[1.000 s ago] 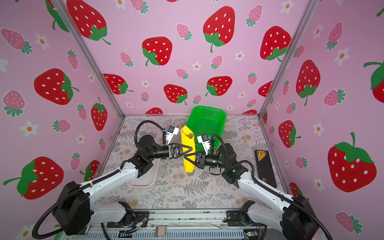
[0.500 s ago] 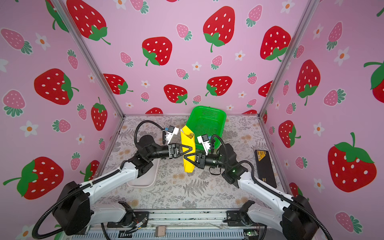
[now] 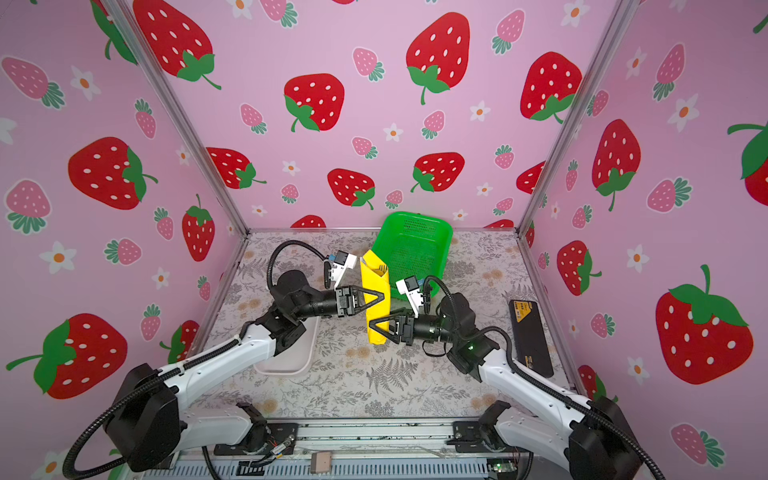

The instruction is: Place the utensils on the paper napkin and roll it up

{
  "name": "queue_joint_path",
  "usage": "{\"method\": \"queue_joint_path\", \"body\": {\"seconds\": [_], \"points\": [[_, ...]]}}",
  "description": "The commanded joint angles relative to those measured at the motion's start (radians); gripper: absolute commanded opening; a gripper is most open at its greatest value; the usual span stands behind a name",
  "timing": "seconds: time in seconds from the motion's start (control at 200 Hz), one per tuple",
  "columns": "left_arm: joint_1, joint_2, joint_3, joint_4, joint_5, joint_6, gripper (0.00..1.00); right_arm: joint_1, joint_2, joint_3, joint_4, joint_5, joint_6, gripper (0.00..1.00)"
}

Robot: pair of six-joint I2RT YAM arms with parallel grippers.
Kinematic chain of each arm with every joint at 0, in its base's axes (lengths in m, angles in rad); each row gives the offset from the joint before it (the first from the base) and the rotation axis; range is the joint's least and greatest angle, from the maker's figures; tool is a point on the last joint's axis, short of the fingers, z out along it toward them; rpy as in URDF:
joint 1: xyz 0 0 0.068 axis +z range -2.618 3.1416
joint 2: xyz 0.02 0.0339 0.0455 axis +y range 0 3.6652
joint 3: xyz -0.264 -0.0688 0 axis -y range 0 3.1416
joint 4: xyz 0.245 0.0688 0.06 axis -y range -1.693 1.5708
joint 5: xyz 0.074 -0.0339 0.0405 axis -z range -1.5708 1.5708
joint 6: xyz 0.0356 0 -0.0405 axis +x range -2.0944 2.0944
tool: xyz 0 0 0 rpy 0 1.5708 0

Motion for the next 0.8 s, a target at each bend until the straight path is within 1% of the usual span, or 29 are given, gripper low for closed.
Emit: {"method": "queue_joint_path", "body": {"seconds": [0.0,0.205,0.28,0.465,0.525,0.625,0.74,0.795], "points": [[-0.001,-0.027,0.026,0.054,0.007,-0.003,0.12,-0.001,-0.041,-0.013,-0.013,-0.039,-0.031,0.51],[0.001,-0.031,0.024,0.057,0.002,-0.007,0.12,-0.002,-0.056,-0.021,-0.061,-0.084,-0.081,0.51],[0.001,-0.031,0.027,0.06,0.003,-0.009,0.12,-0.001,-0.054,-0.023,-0.091,-0.081,-0.105,0.46],[0.004,-0.032,0.03,0.059,0.002,-0.011,0.11,-0.001,-0.041,-0.041,-0.09,-0.086,-0.114,0.37],[0.004,-0.032,0.029,0.061,0.002,-0.012,0.11,-0.002,-0.042,-0.047,-0.09,-0.084,-0.115,0.32],[0.007,-0.034,0.025,0.062,0.002,-0.012,0.11,-0.002,-0.046,-0.054,-0.092,-0.094,-0.12,0.27],[0.01,-0.037,0.021,0.063,0.0,-0.014,0.11,-0.001,-0.061,-0.06,-0.119,-0.083,-0.137,0.28],[0.012,-0.039,0.021,0.064,0.0,-0.013,0.11,-0.001,-0.065,-0.06,-0.136,-0.077,-0.143,0.33]]}}
